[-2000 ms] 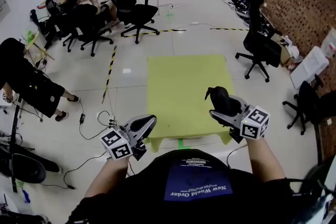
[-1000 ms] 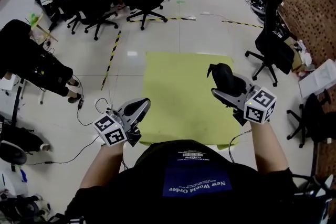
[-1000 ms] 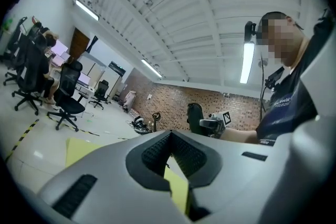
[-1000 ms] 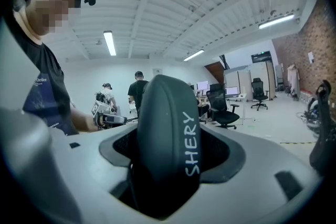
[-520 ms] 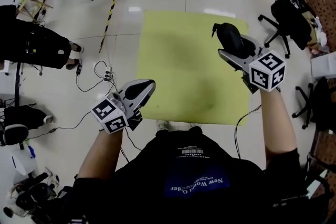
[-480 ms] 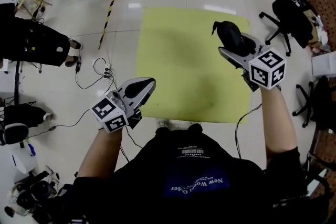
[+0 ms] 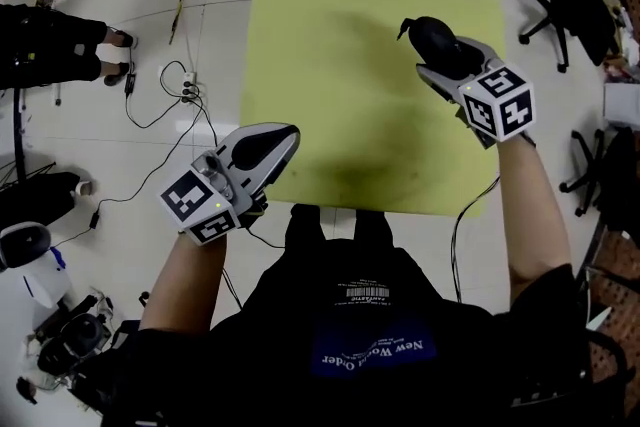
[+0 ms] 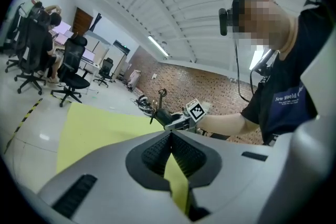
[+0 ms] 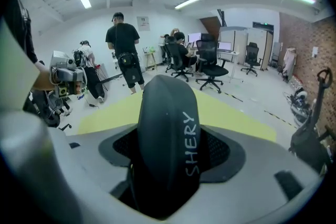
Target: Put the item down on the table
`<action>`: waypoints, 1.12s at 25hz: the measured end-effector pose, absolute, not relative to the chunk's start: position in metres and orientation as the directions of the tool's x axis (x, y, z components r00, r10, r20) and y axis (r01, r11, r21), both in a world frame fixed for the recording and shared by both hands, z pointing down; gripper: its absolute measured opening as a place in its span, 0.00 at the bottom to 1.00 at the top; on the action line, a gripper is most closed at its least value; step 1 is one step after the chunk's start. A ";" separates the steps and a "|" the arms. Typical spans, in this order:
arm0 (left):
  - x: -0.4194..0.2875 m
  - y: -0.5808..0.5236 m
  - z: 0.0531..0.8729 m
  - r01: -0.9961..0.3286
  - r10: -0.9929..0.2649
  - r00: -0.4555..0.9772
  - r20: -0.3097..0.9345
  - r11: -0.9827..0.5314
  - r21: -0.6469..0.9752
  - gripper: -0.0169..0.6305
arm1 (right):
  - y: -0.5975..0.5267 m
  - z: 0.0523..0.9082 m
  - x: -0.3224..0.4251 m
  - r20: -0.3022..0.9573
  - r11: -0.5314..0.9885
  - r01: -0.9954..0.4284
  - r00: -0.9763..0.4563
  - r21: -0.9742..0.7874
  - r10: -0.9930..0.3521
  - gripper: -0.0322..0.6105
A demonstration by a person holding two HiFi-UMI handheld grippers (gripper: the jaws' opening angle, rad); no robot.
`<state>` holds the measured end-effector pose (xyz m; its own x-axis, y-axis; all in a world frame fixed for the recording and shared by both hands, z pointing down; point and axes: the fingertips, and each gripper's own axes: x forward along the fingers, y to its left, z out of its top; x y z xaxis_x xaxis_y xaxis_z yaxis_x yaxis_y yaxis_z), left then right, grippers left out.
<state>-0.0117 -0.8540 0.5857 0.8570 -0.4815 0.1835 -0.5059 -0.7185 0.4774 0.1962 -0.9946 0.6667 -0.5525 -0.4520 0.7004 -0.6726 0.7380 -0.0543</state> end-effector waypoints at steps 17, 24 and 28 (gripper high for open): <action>-0.021 -0.855 0.616 -0.481 -0.467 0.867 0.172 -0.697 0.533 0.03 | -0.996 0.772 0.184 0.850 0.777 -0.625 -0.367 0.076 -0.379 0.55; -0.019 -0.850 0.620 -0.481 -0.466 0.867 0.176 -0.691 0.540 0.03 | -0.990 0.784 0.185 0.857 0.786 -0.614 -0.369 0.067 -0.361 0.55; -0.018 -0.845 0.620 -0.483 -0.469 0.866 0.177 -0.690 0.539 0.03 | -0.989 0.788 0.185 0.860 0.798 -0.599 -0.371 0.067 -0.350 0.60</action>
